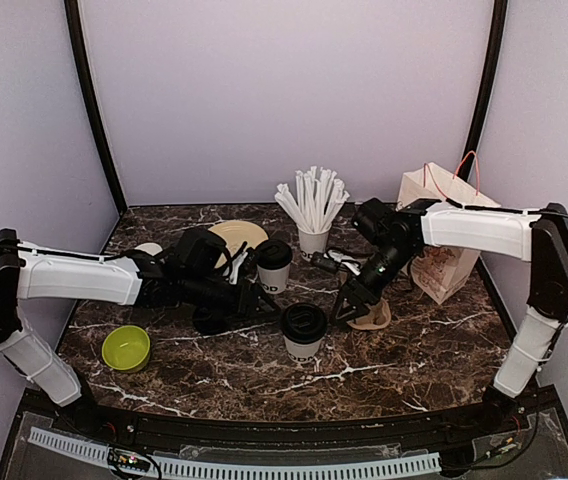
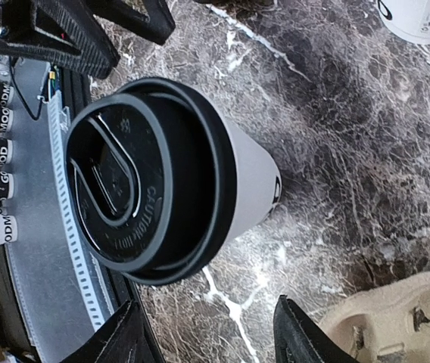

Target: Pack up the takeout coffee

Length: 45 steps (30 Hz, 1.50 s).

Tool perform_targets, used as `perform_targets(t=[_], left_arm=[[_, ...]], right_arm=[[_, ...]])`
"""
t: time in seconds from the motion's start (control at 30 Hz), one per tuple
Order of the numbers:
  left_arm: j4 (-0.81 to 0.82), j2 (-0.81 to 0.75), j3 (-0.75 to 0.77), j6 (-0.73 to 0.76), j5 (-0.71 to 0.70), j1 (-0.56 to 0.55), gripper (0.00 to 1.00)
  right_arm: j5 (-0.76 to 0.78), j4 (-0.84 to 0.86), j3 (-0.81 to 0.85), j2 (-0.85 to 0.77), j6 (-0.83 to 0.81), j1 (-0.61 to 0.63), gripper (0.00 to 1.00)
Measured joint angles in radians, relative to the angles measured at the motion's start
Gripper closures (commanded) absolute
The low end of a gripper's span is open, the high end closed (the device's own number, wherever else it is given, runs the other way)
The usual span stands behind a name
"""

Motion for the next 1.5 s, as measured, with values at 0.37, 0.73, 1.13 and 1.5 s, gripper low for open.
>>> perform_targets(t=[0.37, 0.73, 1.13, 1.5], left_arm=[[0.024, 0.028, 0.0, 0.0, 0.034, 0.0, 0.52], [0.04, 0.061, 0.016, 0.0, 0.053, 0.0, 0.52], [0.052, 0.134, 0.047, -0.021, 0.083, 0.021, 0.64], [0.095, 0.148, 0.03, 0.002, 0.093, 0.025, 0.65]], right_arm=[[-0.068, -0.001, 0.041, 0.042, 0.006, -0.002, 0.42], [-0.101, -0.003, 0.059, 0.085, 0.025, -0.007, 0.49], [-0.183, -0.02, 0.076, 0.148, 0.093, -0.019, 0.56], [-0.238, -0.038, 0.083, 0.171, 0.089, -0.032, 0.46]])
